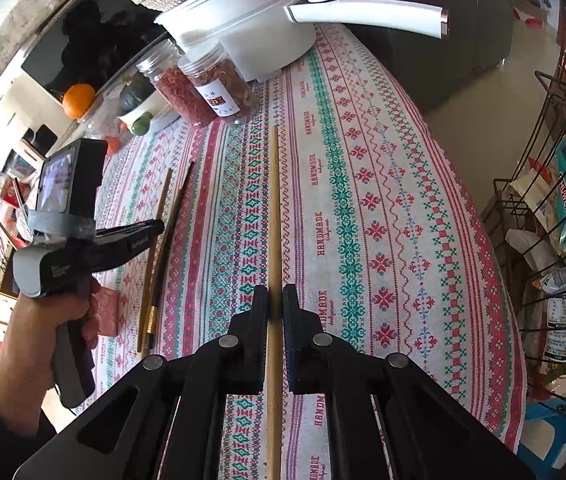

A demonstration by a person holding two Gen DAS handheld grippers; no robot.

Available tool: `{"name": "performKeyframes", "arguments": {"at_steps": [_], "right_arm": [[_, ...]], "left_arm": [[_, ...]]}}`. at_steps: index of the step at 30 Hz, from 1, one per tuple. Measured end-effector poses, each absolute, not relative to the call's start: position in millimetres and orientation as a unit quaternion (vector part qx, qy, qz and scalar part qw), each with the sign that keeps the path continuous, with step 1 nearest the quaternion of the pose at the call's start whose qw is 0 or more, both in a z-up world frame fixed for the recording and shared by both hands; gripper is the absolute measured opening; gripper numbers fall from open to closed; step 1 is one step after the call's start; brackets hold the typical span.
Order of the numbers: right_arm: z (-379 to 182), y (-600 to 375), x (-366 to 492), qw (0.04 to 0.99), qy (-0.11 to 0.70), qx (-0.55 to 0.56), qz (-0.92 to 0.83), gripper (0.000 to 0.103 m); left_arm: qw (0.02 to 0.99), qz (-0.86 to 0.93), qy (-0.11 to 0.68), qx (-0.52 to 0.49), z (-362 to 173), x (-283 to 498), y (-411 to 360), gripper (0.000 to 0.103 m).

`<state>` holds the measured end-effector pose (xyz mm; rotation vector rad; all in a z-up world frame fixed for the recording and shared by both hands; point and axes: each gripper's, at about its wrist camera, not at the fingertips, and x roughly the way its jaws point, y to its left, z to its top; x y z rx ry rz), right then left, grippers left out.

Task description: Organize utensils

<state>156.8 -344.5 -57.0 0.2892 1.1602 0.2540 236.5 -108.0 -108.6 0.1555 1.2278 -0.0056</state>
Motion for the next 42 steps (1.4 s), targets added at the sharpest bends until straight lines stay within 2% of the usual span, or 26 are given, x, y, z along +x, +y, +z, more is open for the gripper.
{"name": "performKeyframes", "arguments": {"at_steps": [18,25,33,37,42], "right_arm": [[2.2,-315.7,110.8,0.861,0.468,0.129,0.15,0.007],[25.9,-298.1,98.1,0.877,0.429,0.126,0.174,0.007],[45.2,-270.2,94.2,0.897,0.372,0.133,0.197,0.007],[46.2,-251.8,98.1,0.899,0.359,0.139,0.208,0.007],[41.5,-231.7,104.0,0.896,0.363,0.142,0.213,0.007]], "left_arm": [[0.889,-0.139,0.433,0.06,-3.6,93.7,-87.1,0.006],[0.913,-0.162,0.374,-0.004,24.8,64.0,-52.0,0.005],[0.959,-0.142,0.238,-0.053,82.7,37.9,-11.1,0.006],[0.979,-0.096,0.171,-0.052,85.8,40.3,4.5,0.005],[0.99,-0.052,0.124,-0.044,65.2,55.9,21.2,0.006]]}}
